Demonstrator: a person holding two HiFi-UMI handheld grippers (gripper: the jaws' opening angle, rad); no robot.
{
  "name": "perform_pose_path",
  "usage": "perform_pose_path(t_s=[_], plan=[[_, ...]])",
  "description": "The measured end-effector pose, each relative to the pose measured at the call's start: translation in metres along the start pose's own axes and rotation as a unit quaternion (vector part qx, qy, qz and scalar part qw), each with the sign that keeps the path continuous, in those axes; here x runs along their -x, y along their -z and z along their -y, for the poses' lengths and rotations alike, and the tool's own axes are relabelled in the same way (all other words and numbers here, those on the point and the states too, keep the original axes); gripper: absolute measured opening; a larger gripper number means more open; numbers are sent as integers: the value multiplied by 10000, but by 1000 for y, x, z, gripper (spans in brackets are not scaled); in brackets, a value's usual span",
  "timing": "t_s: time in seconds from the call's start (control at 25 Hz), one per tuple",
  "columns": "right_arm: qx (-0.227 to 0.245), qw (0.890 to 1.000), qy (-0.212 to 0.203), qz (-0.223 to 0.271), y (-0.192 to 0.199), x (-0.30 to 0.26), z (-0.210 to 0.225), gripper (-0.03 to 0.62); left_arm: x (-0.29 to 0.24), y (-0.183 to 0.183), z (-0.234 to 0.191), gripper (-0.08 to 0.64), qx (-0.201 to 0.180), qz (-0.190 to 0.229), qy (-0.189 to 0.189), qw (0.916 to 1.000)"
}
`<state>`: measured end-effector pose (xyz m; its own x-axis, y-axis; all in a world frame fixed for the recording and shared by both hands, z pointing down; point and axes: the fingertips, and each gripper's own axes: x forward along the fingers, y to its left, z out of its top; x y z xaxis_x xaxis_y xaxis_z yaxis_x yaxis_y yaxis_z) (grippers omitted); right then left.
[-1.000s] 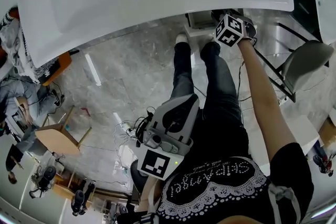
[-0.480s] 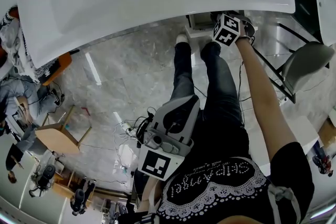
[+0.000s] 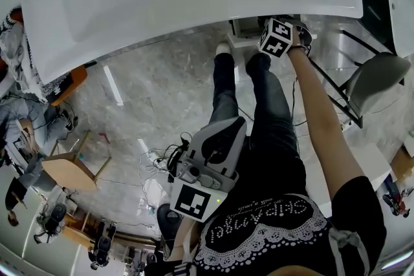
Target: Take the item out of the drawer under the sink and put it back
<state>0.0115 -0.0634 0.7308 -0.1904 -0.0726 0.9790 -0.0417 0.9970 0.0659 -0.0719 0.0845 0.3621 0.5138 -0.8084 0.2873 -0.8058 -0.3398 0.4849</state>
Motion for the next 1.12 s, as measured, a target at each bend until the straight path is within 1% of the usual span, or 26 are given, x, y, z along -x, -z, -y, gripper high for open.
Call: perform_pose_path(t_s=[0.12, 0.28, 0.44, 0.64, 0.76, 1.12], plan=[[-9, 10000, 27, 25, 0, 1, 1, 25, 0, -1, -1, 3, -4, 9, -10, 10000], [2, 10000, 62, 37, -1, 2, 1, 26, 1, -1, -3, 3, 90, 46, -45, 9999], [25, 10000, -4, 53, -2, 1, 1, 27, 0, -2, -4, 3, 87, 78, -46, 9999], [-209, 9996, -94, 157, -5, 5, 2, 65, -1, -4, -4, 3, 94, 115, -58, 9999], [-219, 9996, -118, 163, -6, 7, 1, 77, -1, -4, -4, 3, 74, 118, -53, 9999], [-210, 9993, 66, 290, -12, 22, 0, 77, -2, -9, -2, 3, 77, 165, 44, 9998]])
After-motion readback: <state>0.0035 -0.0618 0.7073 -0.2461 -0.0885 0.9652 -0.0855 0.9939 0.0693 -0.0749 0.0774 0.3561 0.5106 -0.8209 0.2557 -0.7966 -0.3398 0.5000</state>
